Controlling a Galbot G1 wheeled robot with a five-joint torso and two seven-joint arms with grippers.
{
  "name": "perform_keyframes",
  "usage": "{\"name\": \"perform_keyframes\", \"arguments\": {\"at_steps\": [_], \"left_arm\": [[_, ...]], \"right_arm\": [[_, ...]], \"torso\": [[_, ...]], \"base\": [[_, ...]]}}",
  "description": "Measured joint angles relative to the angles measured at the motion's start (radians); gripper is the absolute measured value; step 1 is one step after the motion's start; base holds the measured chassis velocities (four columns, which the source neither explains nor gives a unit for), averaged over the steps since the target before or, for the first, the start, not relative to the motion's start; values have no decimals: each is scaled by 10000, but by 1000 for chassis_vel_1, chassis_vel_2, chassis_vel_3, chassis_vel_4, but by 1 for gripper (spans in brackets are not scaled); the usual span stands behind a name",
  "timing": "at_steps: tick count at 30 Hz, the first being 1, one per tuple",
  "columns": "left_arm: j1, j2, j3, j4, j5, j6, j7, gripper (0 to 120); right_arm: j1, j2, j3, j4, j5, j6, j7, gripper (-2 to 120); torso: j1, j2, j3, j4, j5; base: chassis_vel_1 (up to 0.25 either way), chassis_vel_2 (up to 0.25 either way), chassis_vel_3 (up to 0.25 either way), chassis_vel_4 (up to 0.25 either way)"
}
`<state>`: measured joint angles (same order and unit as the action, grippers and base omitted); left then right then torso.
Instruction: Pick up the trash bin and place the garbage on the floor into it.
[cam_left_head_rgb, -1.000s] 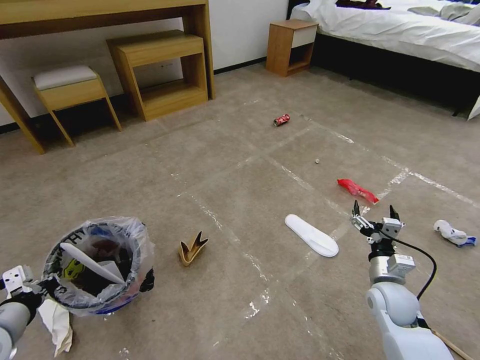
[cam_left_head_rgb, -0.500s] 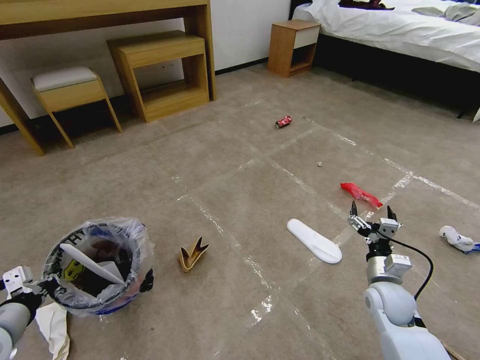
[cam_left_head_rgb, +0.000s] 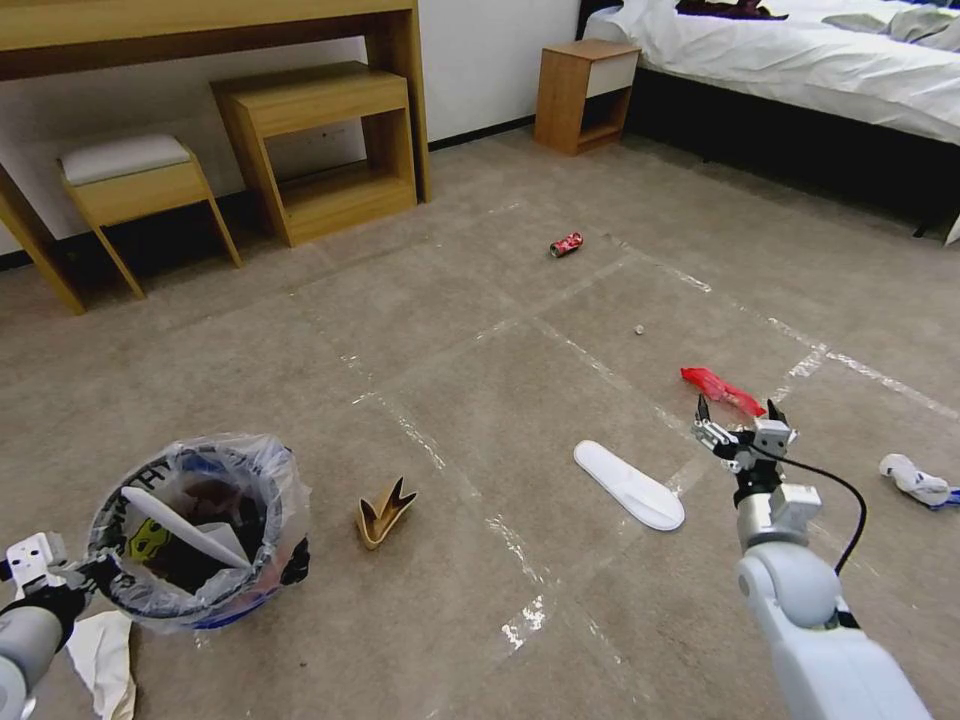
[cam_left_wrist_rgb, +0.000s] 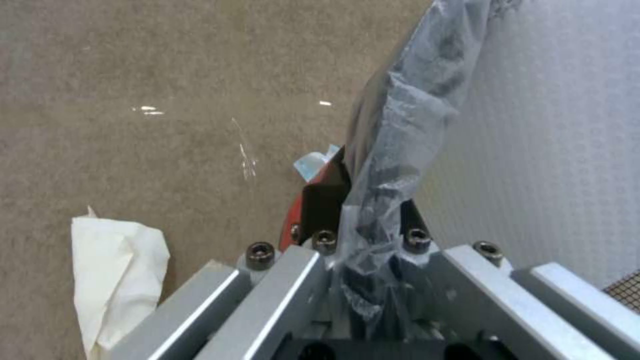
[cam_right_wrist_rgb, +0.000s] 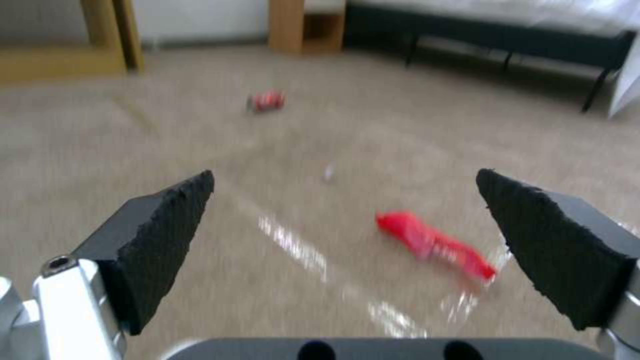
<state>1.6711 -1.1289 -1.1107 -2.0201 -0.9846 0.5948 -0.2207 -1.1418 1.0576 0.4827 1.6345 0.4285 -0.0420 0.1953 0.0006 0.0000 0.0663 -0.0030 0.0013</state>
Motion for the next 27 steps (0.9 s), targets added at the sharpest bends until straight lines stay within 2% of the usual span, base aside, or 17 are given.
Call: {"name": "perform_keyframes", "arguments": {"at_steps": [8, 9, 12, 13, 16, 17, 19, 27], "left_arm": [[-37, -53, -1, -9, 42, -17, 14, 1], [-37, -53, -1, -9, 42, -17, 14, 1], [-133, -56, 113, 82, 83, -27, 28, 1], [-133, -56, 113, 82, 83, -27, 28, 1], [-187, -32, 189, 151, 107, -38, 47, 1], [-187, -32, 189, 151, 107, -38, 47, 1], [-183, -31, 201, 187, 129, -69, 89, 1], [-113, -39, 207, 303, 201, -190, 234, 1]], "right_arm": [[1032, -945, -1635, -1073, 614, -2310, 141, 100], [1032, -945, -1635, -1073, 614, -2310, 141, 100], [1441, -1098, -2528, -1847, 685, -3333, 67, 100], [1441, -1098, -2528, -1847, 685, -3333, 67, 100], [1835, -1090, -3110, -2451, 646, -4499, -98, 100], [1835, -1090, -3110, -2451, 646, -4499, -98, 100], [2225, -993, -3500, -2856, 510, -5713, -345, 100], [2748, -703, -3999, -4127, -856, -5495, -1054, 100]], "torso": [[1, 0, 0, -1, -1], [1, 0, 0, -1, -1], [1, 0, 1, -1, 0], [1, 0, 1, -1, 0], [0, 0, 1, -3, 1], [0, 0, 1, -3, 1], [1, 0, 0, 0, -2], [1, 0, 0, 1, -1]], "base": [[0, 0, 0, 0], [0, 0, 0, 0], [0, 0, 0, 0], [0, 0, 0, 0], [0, 0, 0, 0], [0, 0, 0, 0], [0, 0, 0, 0], [0, 0, 0, 0]]}}
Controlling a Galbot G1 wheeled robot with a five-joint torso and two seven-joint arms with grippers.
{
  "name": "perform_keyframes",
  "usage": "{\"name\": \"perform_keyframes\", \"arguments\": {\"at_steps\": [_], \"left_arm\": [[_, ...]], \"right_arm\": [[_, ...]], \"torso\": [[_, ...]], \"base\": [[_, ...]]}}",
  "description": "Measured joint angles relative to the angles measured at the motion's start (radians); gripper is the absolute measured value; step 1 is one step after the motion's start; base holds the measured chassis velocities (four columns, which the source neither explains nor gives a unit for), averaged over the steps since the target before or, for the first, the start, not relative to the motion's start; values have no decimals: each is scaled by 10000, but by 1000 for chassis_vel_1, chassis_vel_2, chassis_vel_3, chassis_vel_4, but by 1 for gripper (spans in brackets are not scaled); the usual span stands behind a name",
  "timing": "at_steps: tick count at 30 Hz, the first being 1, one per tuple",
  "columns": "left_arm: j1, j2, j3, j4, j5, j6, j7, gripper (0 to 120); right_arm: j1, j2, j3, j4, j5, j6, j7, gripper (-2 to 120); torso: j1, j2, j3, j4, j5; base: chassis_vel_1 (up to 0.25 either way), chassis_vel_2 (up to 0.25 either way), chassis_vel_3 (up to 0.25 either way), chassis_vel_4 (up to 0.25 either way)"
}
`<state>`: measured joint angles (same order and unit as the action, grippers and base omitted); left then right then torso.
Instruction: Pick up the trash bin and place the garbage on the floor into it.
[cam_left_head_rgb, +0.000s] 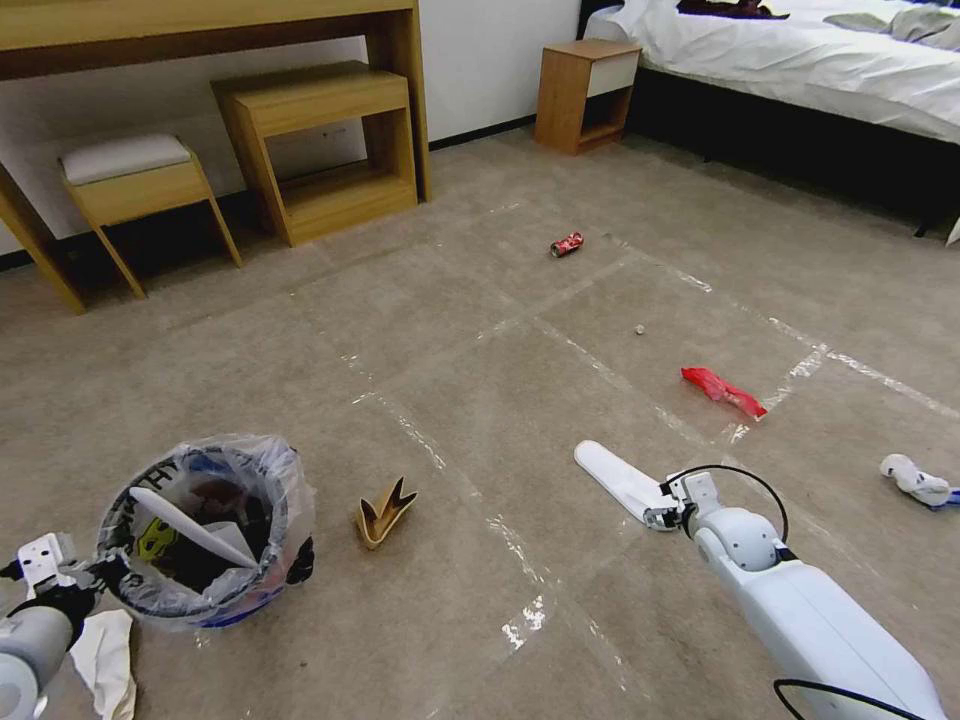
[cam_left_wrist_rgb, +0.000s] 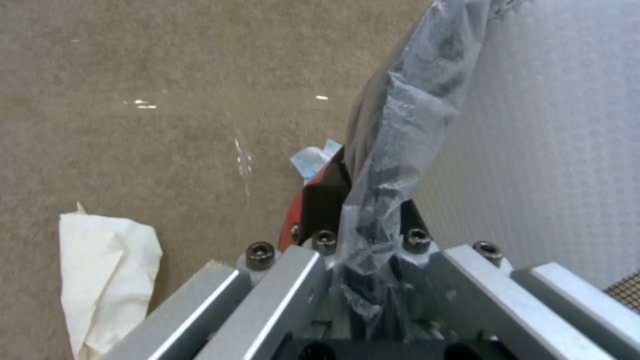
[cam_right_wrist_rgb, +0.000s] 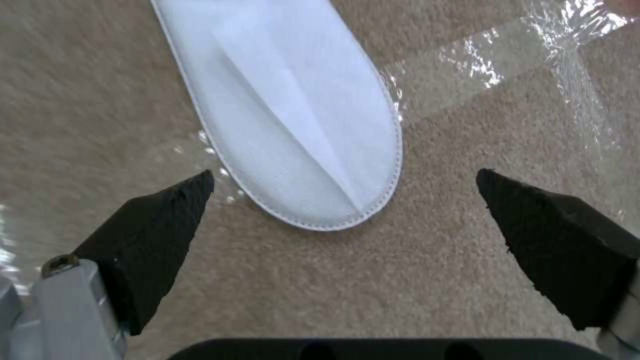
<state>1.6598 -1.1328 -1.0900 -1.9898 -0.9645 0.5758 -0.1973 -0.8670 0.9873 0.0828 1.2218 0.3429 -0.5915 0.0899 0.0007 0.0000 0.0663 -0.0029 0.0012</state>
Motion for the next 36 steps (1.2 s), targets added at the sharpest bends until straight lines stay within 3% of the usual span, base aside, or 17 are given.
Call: {"name": "perform_keyframes", "arguments": {"at_steps": [18, 28, 36], "left_arm": [[72, -101, 40, 129, 134, -71, 124, 1], [183, -128, 21, 160, 202, -138, 224, 1], [210, -109, 5, 160, 221, -159, 241, 1]], "right_arm": [[998, 966, -690, -1907, -1269, 2010, -397, 100], [1386, 1406, -733, -2537, -1661, 2517, -332, 100], [1426, 1289, -552, -2606, -1919, 2593, -266, 100]], "torso": [[0, -1, 0, -3, -1], [0, -1, 0, 0, 0], [0, 0, 0, -1, 0]], "base": [[0, 0, 0, 0], [0, 0, 0, 0], [0, 0, 0, 0]]}}
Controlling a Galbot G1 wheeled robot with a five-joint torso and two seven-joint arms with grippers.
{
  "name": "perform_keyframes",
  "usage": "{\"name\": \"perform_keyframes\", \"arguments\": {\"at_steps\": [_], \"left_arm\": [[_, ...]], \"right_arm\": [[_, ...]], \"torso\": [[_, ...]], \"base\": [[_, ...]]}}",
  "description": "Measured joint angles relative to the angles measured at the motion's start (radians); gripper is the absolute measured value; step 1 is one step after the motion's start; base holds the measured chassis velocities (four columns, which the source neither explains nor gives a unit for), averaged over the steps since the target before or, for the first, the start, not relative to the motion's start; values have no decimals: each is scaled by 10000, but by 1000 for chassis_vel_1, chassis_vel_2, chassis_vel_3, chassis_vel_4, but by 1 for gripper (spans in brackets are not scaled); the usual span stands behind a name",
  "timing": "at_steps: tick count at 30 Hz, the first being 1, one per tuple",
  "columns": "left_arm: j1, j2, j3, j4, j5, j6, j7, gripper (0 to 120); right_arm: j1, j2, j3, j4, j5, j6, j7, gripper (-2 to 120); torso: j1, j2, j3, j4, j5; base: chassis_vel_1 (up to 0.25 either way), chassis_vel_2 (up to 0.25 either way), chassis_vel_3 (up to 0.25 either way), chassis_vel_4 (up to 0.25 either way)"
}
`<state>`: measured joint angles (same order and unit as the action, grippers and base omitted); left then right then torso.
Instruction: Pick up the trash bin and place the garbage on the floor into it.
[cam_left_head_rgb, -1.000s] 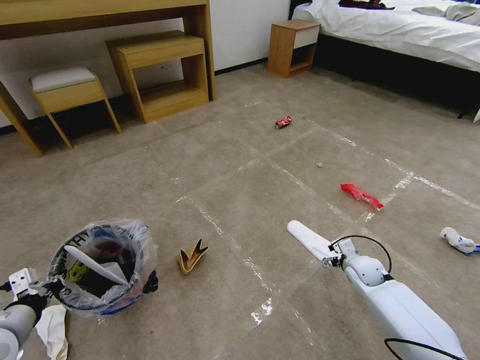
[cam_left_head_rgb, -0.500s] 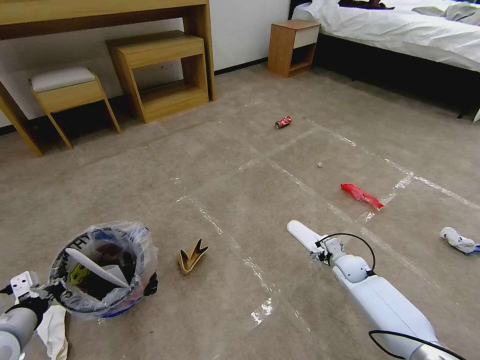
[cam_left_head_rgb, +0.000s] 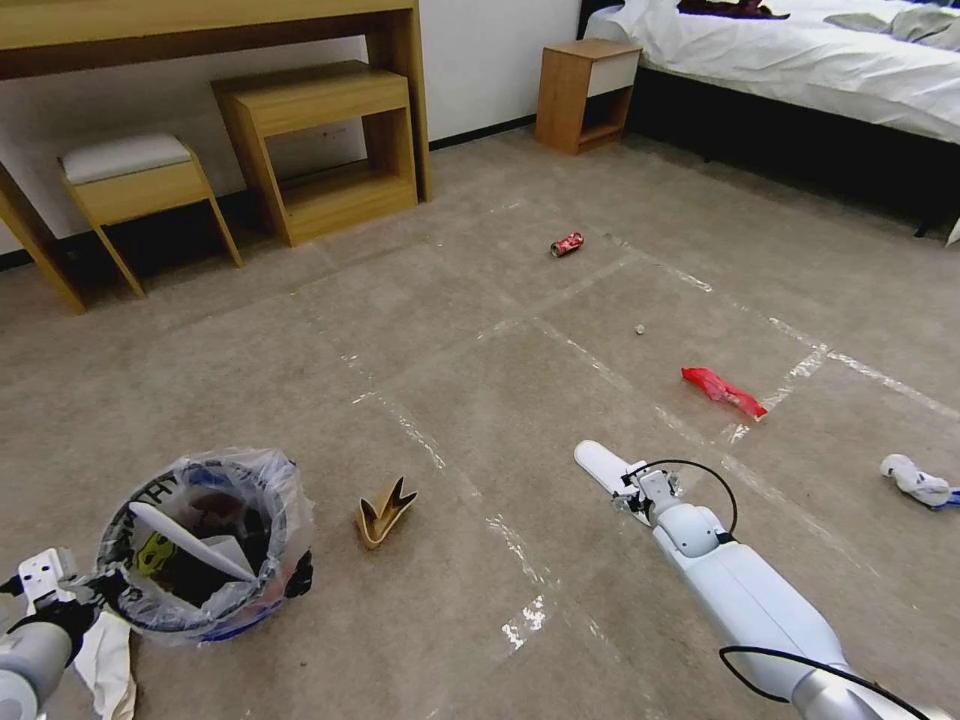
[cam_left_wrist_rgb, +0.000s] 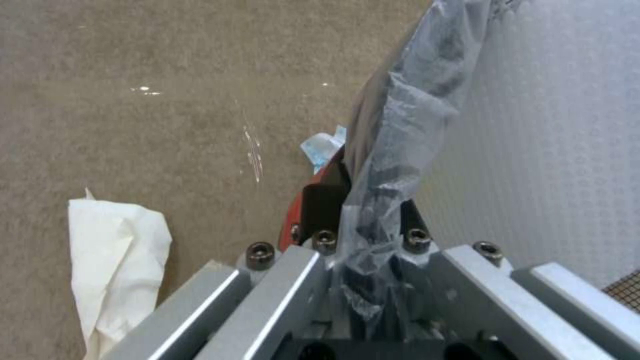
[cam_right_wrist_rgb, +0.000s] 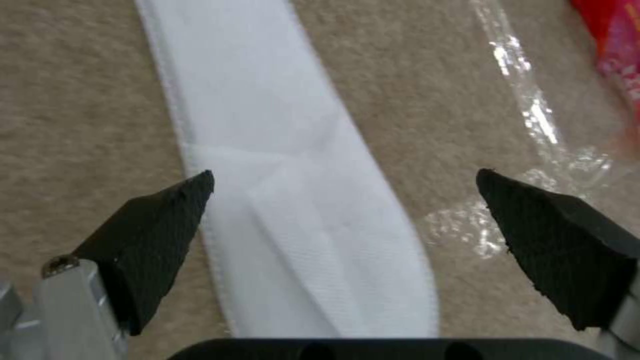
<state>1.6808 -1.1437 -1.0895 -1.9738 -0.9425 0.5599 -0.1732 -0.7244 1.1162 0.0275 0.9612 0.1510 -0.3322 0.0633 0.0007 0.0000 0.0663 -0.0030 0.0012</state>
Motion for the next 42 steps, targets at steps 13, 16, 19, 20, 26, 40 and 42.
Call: {"name": "perform_keyframes", "arguments": {"at_steps": [13, 16, 19, 20, 26, 40, 42], "left_arm": [[10, -70, 51, -90, 58, -21, -4, 1], [12, -74, 51, -85, 64, -27, 5, 1], [13, -86, 63, -51, 89, -46, 40, 1], [13, -89, 67, -34, 95, -56, 48, 1], [16, -61, 70, 57, 108, -95, 79, 1], [-4, 13, 66, 179, 109, -140, 113, 1], [-12, 13, 74, 180, 111, -145, 112, 1]], "right_arm": [[-346, 41, 186, -110, -291, 35, 66, 100], [-344, 78, 188, -176, -322, 101, 69, 100], [-200, 236, 164, -407, -408, 242, 62, 100], [-105, 310, 150, -512, -430, 282, 50, 100], [278, 719, 93, -1167, -650, 564, -3, 100], [497, 752, 153, -1520, -789, 723, -34, 100], [517, 707, 170, -1521, -780, 732, -36, 100]], "torso": [[0, 0, 0, -1, 1], [0, 0, 0, -1, 0], [0, 0, 0, -2, 1], [0, 0, 0, 0, 0], [0, 0, 0, 1, 0], [0, 0, 0, 0, 0], [0, 0, 0, -1, -1]], "base": [[0, 0, 0, 0], [0, 0, 0, 0], [0, 0, 0, 0], [0, 0, 0, 0], [0, 0, 0, 0], [0, 0, 0, 0], [0, 0, 0, 0]]}}
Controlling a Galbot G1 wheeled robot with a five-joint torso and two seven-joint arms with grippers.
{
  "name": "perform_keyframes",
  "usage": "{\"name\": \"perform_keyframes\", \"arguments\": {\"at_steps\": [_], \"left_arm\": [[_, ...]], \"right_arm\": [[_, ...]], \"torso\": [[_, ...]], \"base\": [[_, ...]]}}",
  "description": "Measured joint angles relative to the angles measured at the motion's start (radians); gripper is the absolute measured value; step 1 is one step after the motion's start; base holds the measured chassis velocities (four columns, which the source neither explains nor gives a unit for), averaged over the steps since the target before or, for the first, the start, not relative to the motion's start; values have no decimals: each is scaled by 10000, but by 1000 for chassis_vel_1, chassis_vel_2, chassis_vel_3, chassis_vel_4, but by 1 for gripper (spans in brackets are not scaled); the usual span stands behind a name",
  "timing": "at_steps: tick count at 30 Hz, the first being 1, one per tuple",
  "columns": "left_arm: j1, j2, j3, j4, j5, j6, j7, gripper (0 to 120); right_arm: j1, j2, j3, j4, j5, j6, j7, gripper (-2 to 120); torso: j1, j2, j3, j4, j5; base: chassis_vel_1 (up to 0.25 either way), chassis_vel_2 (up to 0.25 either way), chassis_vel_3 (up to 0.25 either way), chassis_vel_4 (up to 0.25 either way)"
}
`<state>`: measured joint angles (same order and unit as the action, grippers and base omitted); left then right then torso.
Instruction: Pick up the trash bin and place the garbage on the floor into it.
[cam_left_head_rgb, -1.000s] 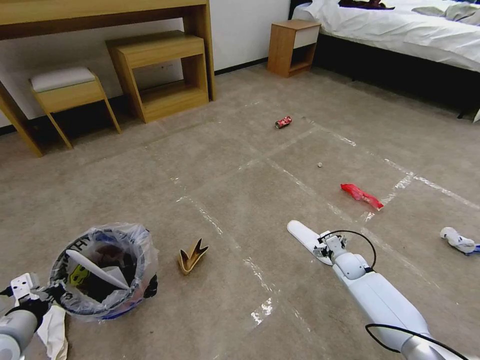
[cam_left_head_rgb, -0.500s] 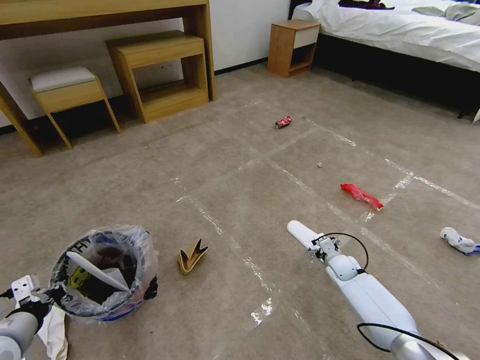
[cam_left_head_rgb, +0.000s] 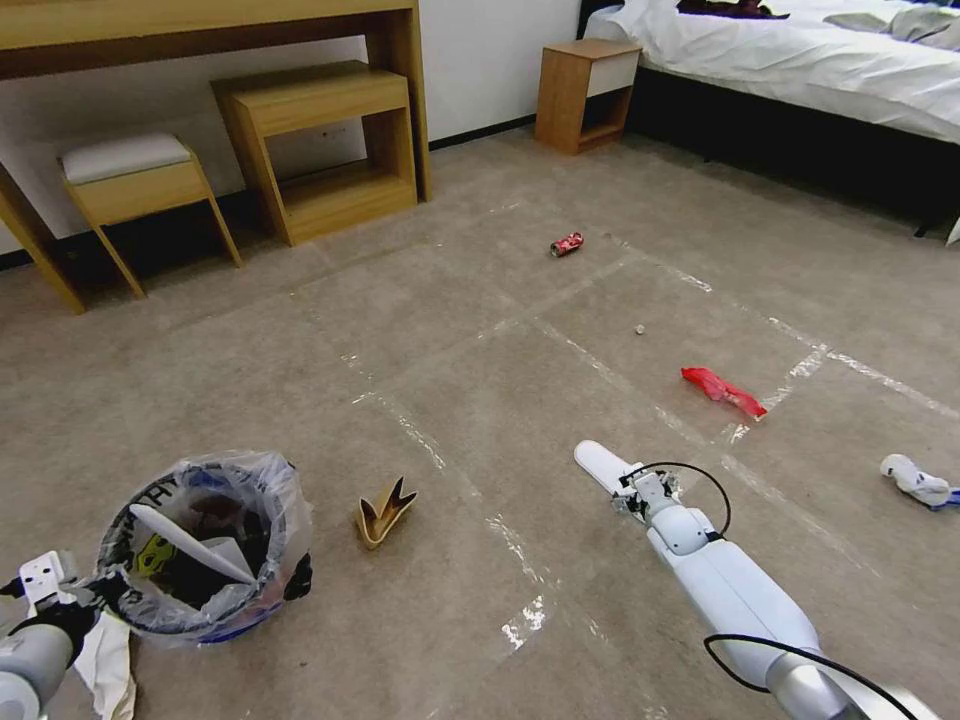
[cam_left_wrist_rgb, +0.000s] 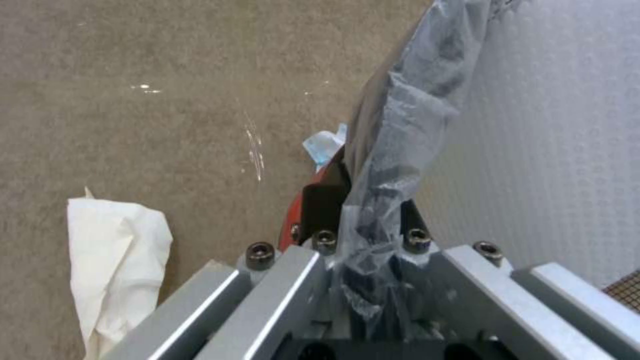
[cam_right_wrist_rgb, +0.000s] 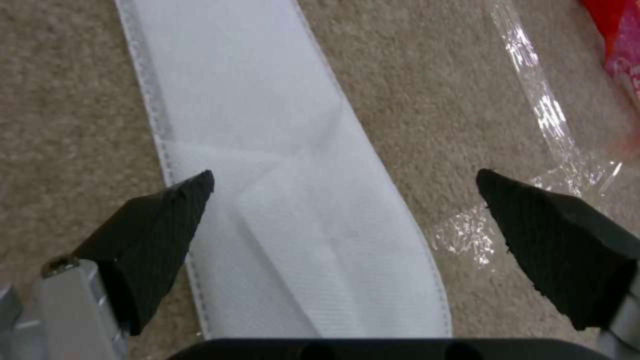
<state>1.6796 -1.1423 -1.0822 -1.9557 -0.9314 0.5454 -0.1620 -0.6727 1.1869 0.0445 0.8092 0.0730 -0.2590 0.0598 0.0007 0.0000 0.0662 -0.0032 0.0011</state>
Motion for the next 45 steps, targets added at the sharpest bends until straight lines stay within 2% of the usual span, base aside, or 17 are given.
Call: {"name": "perform_keyframes", "arguments": {"at_steps": [20, 23, 28, 30, 32, 35, 36, 38, 40, 43, 45], "left_arm": [[94, -60, 1, 36, 78, -126, 98, 1], [100, -83, 3, 91, 156, -170, 152, 1], [103, -130, 49, 103, 231, -199, 184, 1], [119, -157, 63, 103, 264, -215, 202, 1], [129, -157, 63, 100, 267, -224, 204, 1], [181, -159, 51, 83, 281, -244, 223, 1], [181, -159, 51, 83, 281, -244, 223, 1], [221, -198, 49, 79, 339, -286, 267, 1], [232, -219, 53, 79, 359, -296, 287, 1], [250, -282, 81, 78, 412, -345, 334, 1], [255, -287, 82, 78, 420, -354, 346, 1]], "right_arm": [[296, 472, 284, -914, -373, 367, -2, 99], [291, 454, 320, -914, -394, 418, 1, 87], [273, 449, 374, -929, -417, 457, 8, 76], [226, 441, 420, -930, -445, 493, 24, 62], [208, 437, 441, -929, -455, 501, 31, 59], [160, 415, 494, -936, -516, 565, 46, 44], [160, 415, 494, -936, -516, 565, 46, 44], [133, 393, 517, -936, -534, 577, 56, 33], [124, 383, 524, -934, -540, 580, 60, 30], [116, 377, 542, -942, -577, 621, 88, 17], [116, 377, 546, -952, -583, 637, 94, 15]], "torso": [[0, 1, 0, 1, 0], [0, 0, 0, 3, 3], [0, 0, 0, 4, 3], [0, 0, 0, 3, 3], [0, 0, 0, 3, 3], [0, 0, 0, 1, 3], [0, 0, 0, 1, 3], [0, 0, 0, 0, 2], [0, 0, 0, 0, 1], [0, 0, 1, 0, 0], [0, 0, 0, 0, 0]], "base": [[0, 0, 0, 0], [0, 0, 0, 0], [0, 0, 0, 0], [0, 0, 0, 0], [0, 0, 0, 0], [0, 0, 0, 0], [0, 0, 0, 0], [0, 0, 0, 0], [0, 0, 0, 0], [0, 0, 0, 0], [0, 0, 0, 0]]}}
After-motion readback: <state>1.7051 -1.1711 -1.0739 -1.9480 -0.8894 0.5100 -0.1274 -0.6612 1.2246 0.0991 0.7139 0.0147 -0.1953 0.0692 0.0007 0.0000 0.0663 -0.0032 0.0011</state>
